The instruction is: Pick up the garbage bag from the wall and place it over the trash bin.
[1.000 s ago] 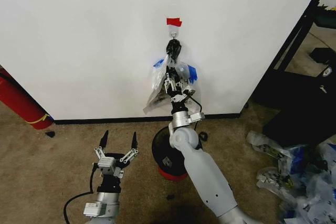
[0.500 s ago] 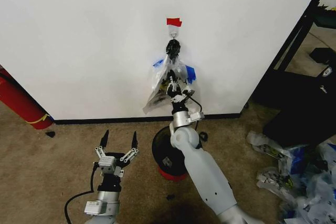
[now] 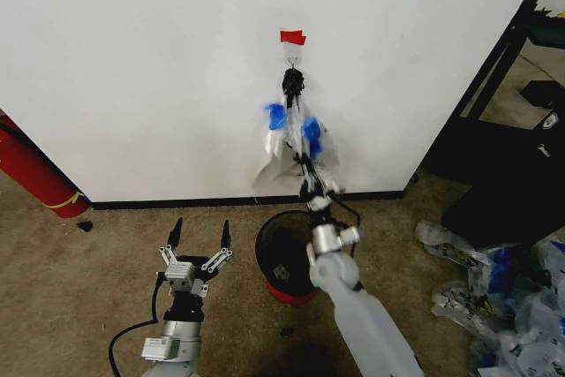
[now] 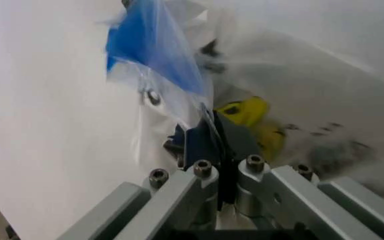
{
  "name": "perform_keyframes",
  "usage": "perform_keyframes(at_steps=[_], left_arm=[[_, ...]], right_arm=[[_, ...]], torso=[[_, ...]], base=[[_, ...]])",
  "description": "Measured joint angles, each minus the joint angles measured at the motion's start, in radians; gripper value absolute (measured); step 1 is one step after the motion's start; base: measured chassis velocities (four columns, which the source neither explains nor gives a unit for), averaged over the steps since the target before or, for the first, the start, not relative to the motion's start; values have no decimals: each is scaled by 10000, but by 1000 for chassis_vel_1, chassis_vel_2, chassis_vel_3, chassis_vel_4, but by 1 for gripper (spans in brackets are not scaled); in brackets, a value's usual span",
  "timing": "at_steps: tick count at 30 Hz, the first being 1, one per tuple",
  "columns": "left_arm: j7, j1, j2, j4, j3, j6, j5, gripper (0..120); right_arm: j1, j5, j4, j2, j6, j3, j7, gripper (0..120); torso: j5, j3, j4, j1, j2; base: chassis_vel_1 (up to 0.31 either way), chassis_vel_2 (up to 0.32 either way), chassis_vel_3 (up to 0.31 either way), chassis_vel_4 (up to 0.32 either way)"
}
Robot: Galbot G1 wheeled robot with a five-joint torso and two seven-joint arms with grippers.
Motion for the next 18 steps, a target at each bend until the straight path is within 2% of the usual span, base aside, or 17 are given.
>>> perform_keyframes(at_steps=[11, 18], left_arm=[[-3, 104, 2, -173, 71, -53, -7, 100], [3, 165, -17, -216, 92, -120, 17, 100]], right_arm=[[-2287, -796, 807, -929, 722, 617, -326, 0], [-2885, -986, 704, -1147, 1128, 759, -547, 0]], torso=[[-2, -1, 0, -1, 1], [-1, 0, 0, 0, 0]], base=[[0, 0, 0, 0], [0, 0, 0, 0]])
